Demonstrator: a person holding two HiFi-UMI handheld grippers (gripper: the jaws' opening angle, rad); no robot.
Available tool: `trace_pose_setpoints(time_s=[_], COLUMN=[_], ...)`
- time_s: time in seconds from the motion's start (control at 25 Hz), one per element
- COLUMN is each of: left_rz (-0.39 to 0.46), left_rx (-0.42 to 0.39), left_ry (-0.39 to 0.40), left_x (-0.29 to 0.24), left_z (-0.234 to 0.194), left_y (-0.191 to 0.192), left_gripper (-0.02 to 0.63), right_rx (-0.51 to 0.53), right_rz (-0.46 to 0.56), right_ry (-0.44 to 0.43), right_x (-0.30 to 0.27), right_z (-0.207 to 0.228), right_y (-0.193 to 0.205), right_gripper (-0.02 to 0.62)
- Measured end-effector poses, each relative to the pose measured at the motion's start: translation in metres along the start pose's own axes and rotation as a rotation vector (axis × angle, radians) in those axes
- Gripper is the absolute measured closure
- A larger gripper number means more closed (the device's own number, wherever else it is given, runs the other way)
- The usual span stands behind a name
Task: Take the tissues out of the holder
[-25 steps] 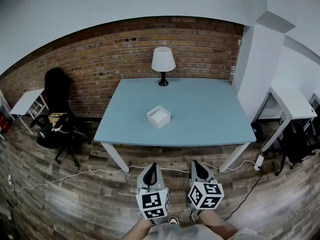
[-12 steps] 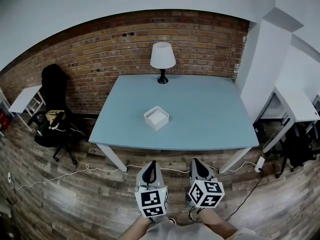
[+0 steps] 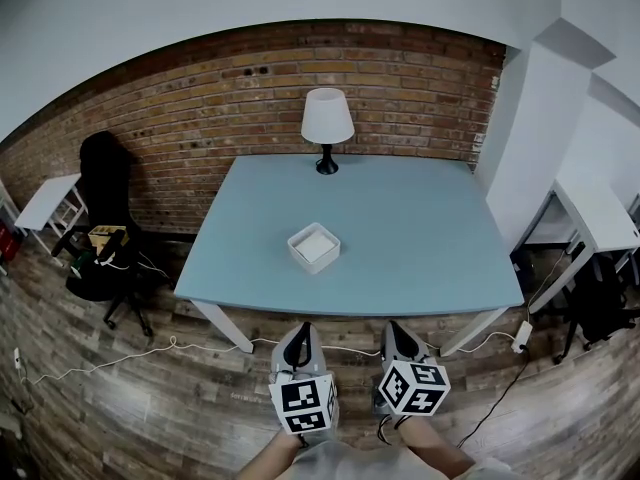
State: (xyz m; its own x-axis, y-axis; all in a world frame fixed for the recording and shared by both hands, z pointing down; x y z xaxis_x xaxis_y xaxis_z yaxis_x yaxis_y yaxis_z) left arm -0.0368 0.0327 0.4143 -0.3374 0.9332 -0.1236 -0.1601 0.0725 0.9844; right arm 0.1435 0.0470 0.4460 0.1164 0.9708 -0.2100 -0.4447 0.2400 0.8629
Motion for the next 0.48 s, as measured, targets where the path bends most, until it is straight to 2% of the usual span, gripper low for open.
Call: trace_pose_setpoints(time_s=[0.24, 0.48], left_rz=[0.015, -0.009], left_rx=[0.0, -0.005], left_ry=[0.006, 0.031], left_x=[-0.038, -0.086], left_z=[-0.012, -0.024], left_y=[-0.005, -0.006], left_gripper=[0.597, 0.597], right_rx=[0.002, -0.003], right_rz=[0.008, 0.001], right_ry=[0.0, 0.016], right_x=[-0.037, -0.083], right_z=[0.0, 0.003], right_y=[-0.011, -0.024], right_gripper=[0.591, 0.591])
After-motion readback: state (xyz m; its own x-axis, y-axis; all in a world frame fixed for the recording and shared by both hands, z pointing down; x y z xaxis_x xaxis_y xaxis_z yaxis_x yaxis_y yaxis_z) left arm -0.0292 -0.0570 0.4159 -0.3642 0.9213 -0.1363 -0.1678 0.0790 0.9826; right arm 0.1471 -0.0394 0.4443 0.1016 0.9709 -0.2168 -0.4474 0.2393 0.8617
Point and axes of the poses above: the fingertips, and each gripper's own axes: x backward along the fingers, z to its right, y out of its underside, the point moved 4 cm from there along x, backward along the fingers, and after that the axes turned 8 degrees about -x, right-handed, at the moved point
